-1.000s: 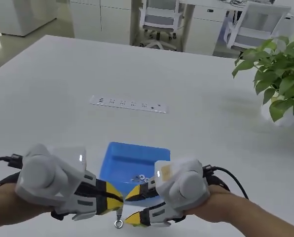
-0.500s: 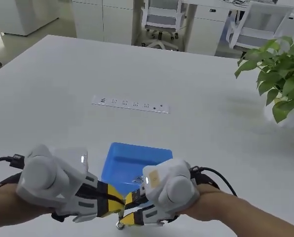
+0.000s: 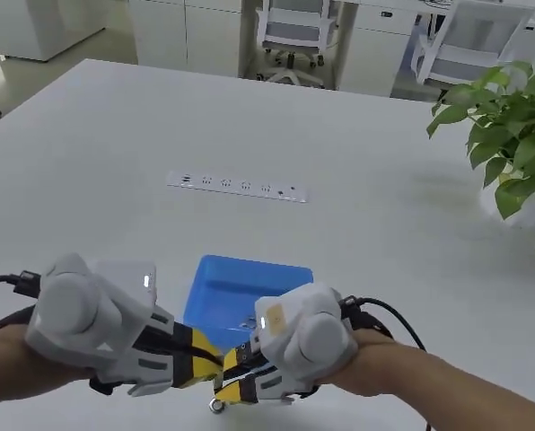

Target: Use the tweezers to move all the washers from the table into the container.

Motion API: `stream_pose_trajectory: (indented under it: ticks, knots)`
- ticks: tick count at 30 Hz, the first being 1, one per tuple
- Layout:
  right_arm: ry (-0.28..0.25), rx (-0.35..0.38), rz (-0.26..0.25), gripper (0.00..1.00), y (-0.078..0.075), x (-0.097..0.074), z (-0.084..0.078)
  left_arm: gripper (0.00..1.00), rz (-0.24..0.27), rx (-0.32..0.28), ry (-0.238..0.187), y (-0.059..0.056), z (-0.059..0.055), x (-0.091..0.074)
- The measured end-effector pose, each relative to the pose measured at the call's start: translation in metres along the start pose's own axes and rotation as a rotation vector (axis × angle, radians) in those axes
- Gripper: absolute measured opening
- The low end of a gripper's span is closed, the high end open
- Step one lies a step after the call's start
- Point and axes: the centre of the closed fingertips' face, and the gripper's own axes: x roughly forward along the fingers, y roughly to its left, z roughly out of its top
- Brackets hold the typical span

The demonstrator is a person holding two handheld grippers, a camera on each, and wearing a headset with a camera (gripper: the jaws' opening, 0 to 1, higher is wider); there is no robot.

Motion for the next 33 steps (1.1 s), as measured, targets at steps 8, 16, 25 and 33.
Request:
stream_pose_trajectory:
  ticks: [8,16,25,33]
  knots:
    - [-0.012,0.011,-0.006,0.08,0.0,0.0,0.0,0.06,-0.005,-0.007,0.006,-0.001,-0.001,0.0]
    - [-0.008,0.022,-0.012,0.08,-0.001,-0.002,-0.002,0.09,0.007,-0.009,-0.002,0.0,0.003,-0.003]
    - [-0.019,0.023,-0.042,0.08,-0.006,-0.014,0.003,0.27,0.048,-0.044,-0.019,0.006,-0.001,-0.012]
    - [-0.025,0.022,-0.06,0.09,-0.011,-0.025,0.01,0.43,0.085,-0.095,-0.039,0.01,-0.007,-0.018]
